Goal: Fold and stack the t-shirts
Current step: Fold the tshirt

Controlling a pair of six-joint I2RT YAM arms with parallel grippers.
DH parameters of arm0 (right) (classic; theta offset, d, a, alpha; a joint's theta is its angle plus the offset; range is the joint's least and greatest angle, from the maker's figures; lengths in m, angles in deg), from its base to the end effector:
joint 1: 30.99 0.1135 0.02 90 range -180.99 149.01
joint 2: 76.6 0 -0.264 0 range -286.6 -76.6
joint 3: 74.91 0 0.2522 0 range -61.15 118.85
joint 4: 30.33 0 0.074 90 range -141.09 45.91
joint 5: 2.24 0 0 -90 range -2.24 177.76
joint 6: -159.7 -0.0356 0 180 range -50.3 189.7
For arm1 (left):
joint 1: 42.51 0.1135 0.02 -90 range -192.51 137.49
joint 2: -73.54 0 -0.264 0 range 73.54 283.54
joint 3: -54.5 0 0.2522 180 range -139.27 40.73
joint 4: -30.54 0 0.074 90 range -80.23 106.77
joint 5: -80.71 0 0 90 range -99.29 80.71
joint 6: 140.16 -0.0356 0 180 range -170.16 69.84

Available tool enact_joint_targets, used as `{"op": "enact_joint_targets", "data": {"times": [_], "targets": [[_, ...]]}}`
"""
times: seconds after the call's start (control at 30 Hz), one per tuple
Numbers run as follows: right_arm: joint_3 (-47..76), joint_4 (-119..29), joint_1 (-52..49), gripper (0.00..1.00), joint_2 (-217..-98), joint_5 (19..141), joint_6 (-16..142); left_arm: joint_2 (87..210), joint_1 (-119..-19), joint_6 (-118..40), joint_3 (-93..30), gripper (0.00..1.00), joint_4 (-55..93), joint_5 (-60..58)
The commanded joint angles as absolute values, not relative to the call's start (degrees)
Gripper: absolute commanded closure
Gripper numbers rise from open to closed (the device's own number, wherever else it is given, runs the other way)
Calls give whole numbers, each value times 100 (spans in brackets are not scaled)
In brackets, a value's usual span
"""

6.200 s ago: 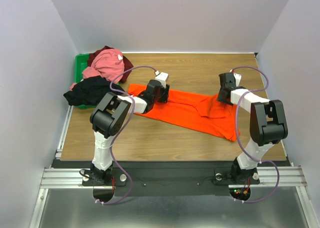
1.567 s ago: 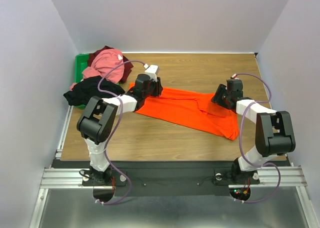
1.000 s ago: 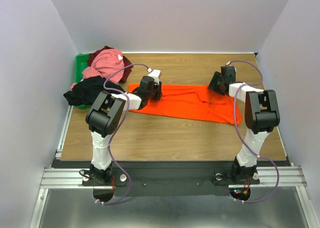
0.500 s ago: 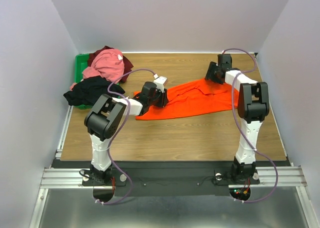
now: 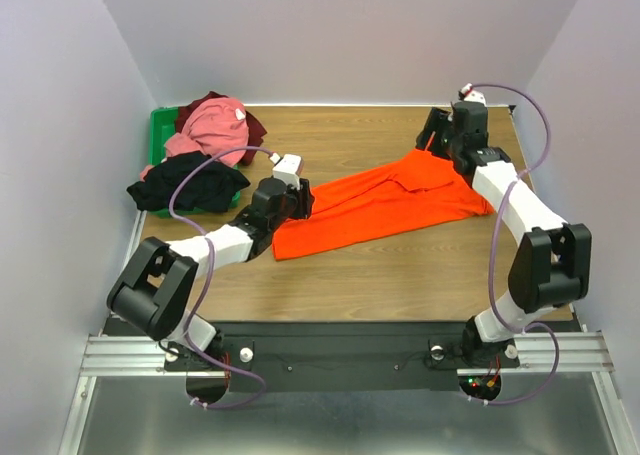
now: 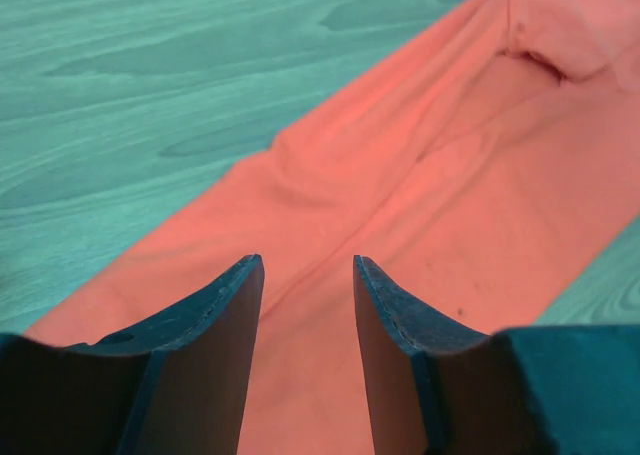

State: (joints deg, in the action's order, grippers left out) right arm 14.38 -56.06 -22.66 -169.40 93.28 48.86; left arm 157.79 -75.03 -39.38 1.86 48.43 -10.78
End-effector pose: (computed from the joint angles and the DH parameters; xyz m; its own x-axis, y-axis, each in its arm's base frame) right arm 0.3766 0.0517 0.3083 -0.4735 0.2886 -0.8322 0.1148 0.9570 0.2665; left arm 0.2659 -0.1685 0.2180 -0.2930 -0.0349 -0.9555 0.4696 0.8652 -0.1756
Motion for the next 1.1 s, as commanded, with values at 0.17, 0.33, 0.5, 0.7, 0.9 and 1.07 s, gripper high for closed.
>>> {"op": "enact_joint_targets", "data": {"times": [0.17, 0.33, 0.5, 0.7, 0.9, 1.07], "targets": [[838, -5543, -2335, 26, -17117, 9601, 4580, 16590, -7512, -3795, -295, 46, 4701, -1781], [689, -5499, -2326, 26, -17372, 9656, 4509, 17048, -7512, -3795, -374, 46, 4666, -2009], [792, -5446, -2335, 25, -17881, 9936, 4553, 17337, -7512, -3803, -435, 46, 4613, -2045], [987, -5464, -2343, 24, -18374, 9849, 4571, 17593, -7521, -3698, -409, 46, 4569, -1948], [1461, -5560, -2379, 23, -18988, 9594, 4615, 17593, -7556, -3593, -189, 46, 4674, -1632], [2208, -5903, -2379, 23, -19674, 9330, 4676, 17795, -7723, -3663, -242, 46, 4622, -1412]]}}
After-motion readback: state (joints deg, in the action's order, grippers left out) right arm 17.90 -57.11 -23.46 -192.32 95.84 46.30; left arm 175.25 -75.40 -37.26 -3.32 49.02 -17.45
